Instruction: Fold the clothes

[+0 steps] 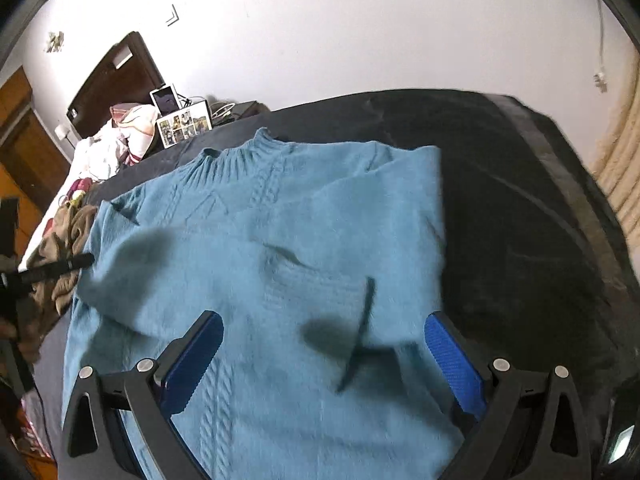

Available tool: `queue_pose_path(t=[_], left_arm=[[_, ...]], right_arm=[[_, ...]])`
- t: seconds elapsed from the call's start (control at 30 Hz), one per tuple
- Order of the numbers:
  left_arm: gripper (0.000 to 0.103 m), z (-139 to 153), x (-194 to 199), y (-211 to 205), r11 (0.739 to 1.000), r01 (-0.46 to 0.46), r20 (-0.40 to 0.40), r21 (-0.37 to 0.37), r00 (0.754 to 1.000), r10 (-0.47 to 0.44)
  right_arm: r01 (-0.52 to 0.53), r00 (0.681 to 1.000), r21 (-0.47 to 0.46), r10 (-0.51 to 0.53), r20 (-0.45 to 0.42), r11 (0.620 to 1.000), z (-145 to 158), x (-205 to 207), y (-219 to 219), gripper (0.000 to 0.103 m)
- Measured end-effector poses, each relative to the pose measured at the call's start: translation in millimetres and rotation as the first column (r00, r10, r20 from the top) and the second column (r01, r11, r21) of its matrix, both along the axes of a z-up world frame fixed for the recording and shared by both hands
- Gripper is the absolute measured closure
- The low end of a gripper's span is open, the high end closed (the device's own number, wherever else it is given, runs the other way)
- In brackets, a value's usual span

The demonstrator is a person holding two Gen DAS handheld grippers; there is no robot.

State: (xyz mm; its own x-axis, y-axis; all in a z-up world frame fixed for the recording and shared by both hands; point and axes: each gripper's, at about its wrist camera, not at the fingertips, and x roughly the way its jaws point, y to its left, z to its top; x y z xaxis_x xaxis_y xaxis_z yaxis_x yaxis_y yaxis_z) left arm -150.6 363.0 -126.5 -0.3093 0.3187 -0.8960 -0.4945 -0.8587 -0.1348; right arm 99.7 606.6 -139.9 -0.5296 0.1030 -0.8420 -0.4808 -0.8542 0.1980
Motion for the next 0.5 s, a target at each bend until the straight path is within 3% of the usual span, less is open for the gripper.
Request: queue_pose_path(t=[0.13,0.23,0.3,0.37,0.4,0.5], left_arm=[[0.02,-9.9,-2.1,-3.0,1.0,-0.004,-0.004,-0.031,1.0,0.004],[0.02,-18.2,-9.0,-8.1,0.998,-0.023,-0.006,-0.063,1.0,0.023],[0.02,-24.1,-15.7,-12.8,0.998,-0.04,0.025,-0.038,0.999,0.041],[0.019,-26.3,-19.8,-17.3,0.998,-0.061,0.05,-0.013,0.997,0.062],[0.019,-27.0,-22.1,-19.2,0.997,-0.073,0.06,-0.003,0.995,0.073],[0.019,-23.4,-24.8,-18.4,0.997,-0.083,0.049,-0.004,0.995,0.083]], right_arm=[[-0.011,0.997,-0.017,0.012,0.078,1.0,-24.8,-25.2,2.8,0.001],[-0.047,0.99,0.06,0.038,0.138,0.997,-33.2,-35.4,-9.7,0.002],[-0.071,0.986,0.099,0.054,0.16,0.993,-36.3,-40.1,-16.3,0.005],[-0.087,0.985,0.12,0.068,0.156,0.989,-35.6,-42.0,-19.9,0.017],[-0.095,0.987,0.115,0.078,0.144,0.989,-32.7,-41.5,-20.6,0.041],[-0.113,0.987,0.125,0.097,0.13,0.986,-22.0,-38.5,-20.0,0.064]])
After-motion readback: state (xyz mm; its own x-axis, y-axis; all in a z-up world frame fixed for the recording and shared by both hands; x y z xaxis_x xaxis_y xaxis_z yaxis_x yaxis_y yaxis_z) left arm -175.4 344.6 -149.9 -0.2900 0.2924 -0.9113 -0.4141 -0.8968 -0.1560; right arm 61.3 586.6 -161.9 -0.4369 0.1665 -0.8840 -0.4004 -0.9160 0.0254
